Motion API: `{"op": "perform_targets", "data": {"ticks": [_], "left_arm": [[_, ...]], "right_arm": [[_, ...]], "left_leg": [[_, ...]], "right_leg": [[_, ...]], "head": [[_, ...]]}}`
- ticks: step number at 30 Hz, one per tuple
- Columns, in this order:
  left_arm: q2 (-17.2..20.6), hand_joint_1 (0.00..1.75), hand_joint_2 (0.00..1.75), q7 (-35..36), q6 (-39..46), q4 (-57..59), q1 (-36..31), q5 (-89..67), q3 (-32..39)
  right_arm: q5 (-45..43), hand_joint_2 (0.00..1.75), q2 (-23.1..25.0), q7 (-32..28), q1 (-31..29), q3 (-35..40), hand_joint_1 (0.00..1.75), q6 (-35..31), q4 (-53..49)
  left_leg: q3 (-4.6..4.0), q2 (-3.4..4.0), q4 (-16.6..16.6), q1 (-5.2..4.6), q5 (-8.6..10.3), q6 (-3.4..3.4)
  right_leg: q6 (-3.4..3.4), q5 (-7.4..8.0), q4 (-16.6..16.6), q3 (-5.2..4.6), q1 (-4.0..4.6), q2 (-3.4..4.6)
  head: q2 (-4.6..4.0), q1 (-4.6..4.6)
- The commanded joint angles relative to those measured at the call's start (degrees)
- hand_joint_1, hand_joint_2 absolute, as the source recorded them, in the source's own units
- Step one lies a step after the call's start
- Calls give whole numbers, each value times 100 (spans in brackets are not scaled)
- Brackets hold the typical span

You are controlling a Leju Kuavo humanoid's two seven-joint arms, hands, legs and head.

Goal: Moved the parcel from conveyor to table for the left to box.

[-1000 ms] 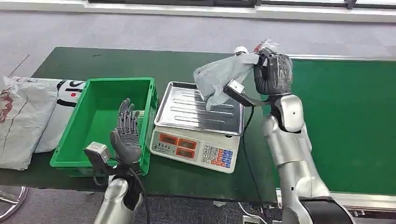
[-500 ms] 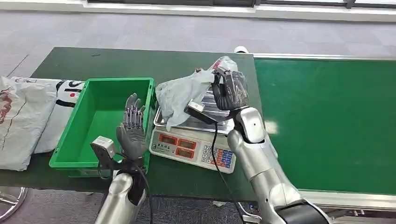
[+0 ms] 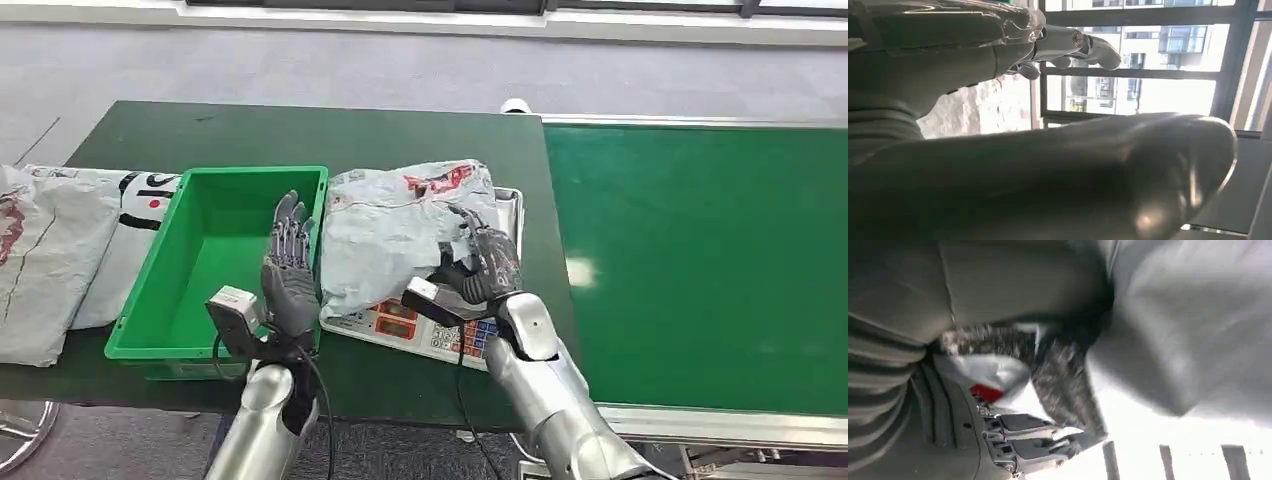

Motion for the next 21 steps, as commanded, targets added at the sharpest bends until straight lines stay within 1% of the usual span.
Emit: {"op": "perform_targets", "data": {"ticks": [1,3,4,6,7,8,9,10,11,12,13,14,15,17,18,19,20,21], "left_arm": [[-69,0,0,24,40,345,-382,-2,-154],[-69,0,0,24,40,345,-382,-2,-154],[-69,0,0,24,40,345,-382,-2,-154],[-69,0,0,24,40,345,-382,-2,-154],[-56,0,0,24,75,316,-368,-17,-157],[-25,0,0,24,381,267,-349,-163,-167],[-6,0,0,24,624,314,-377,-245,-144],[-15,0,0,24,815,314,-405,-257,-96],[-48,0,0,63,1177,368,-466,-283,-19],[-27,0,0,189,1257,374,-534,-155,-43],[30,0,0,280,1454,471,-638,-219,-162],[51,0,0,296,1594,624,-766,-232,-272],[60,0,0,262,1940,930,-1000,-406,-431],[71,0,0,333,2172,1369,-1313,-600,-647],[57,0,0,390,2103,1527,-1399,-587,-678],[31,0,0,356,2218,1580,-1414,-622,-681],[30,0,0,340,2159,1655,-1415,-609,-733],[45,0,0,335,2094,1747,-1411,-564,-790]], "right_arm": [[23,175,-150,16,-219,-134,0,22,759],[23,175,-150,16,-219,-134,0,22,759],[23,175,-150,16,-219,-134,0,22,759],[23,175,-150,16,-219,-134,0,22,759],[54,175,-157,78,-322,-83,0,270,979],[-261,175,-116,73,-364,-243,0,503,1039],[-669,175,-108,-259,-332,-399,0,767,931],[-750,175,-154,-262,-310,-342,0,921,812],[-785,175,-181,-164,-314,-252,0,1044,610],[-1000,175,-209,-121,-243,-145,0,1269,178],[-1415,175,-231,-261,-141,-116,0,1358,-287],[-1607,175,-342,-197,-7,68,0,1597,-786],[-1996,0,-491,-158,229,223,0,1797,-1514],[-2457,0,-734,-116,576,405,0,1932,-2490],[-2754,0,-841,-126,820,414,0,1821,-3071],[-2909,0,-884,-105,990,377,0,1731,-3439],[-3278,0,-930,-262,1162,335,0,1678,-3778],[-3788,0,-974,-481,1335,292,0,1736,-4122]], "left_leg": [[3,-30,-4,7,5,-16],[-1,-16,0,3,3,-8],[1,-25,-3,7,5,-15],[-1,-18,1,6,2,-10],[2,-26,-2,8,5,-15],[0,-23,-1,8,4,-13],[-1,-13,0,3,3,-9],[0,-18,0,8,4,-14],[-2,-15,1,4,4,-10],[-5,-23,1,7,7,-16],[-12,-19,5,4,6,-10],[-12,-27,6,7,7,-16],[-15,-31,7,5,8,-15],[-17,-54,4,7,13,-15],[-18,-62,5,6,13,-10],[-16,-74,2,7,15,-14],[-11,-75,1,5,13,-10],[-7,-54,0,1,9,-6]], "right_leg": [[1,-2,-7,13,5,-28],[1,-2,-1,5,3,-16],[2,-1,-6,10,6,-24],[2,-2,-2,7,5,-18],[2,-1,-7,12,6,-25],[2,-1,-5,9,6,-23],[1,-1,0,4,1,-12],[2,0,-4,8,6,-16],[1,-1,-1,5,2,-14],[2,1,-3,6,5,-22],[1,0,3,-4,2,-19],[1,0,2,-1,5,-26],[1,-1,5,-4,3,-29],[2,-1,0,2,5,-52],[3,-2,0,2,4,-58],[4,-2,-4,8,5,-69],[4,-4,-5,13,3,-68],[3,-2,-3,10,0,-49]], "head": [[-2,0],[0,0],[0,0],[0,0],[0,0],[-2,0],[0,0],[0,0],[0,0],[0,0],[0,0],[-2,0],[0,0],[0,-2],[-2,-2],[0,-2],[-2,-2],[0,-2]]}}
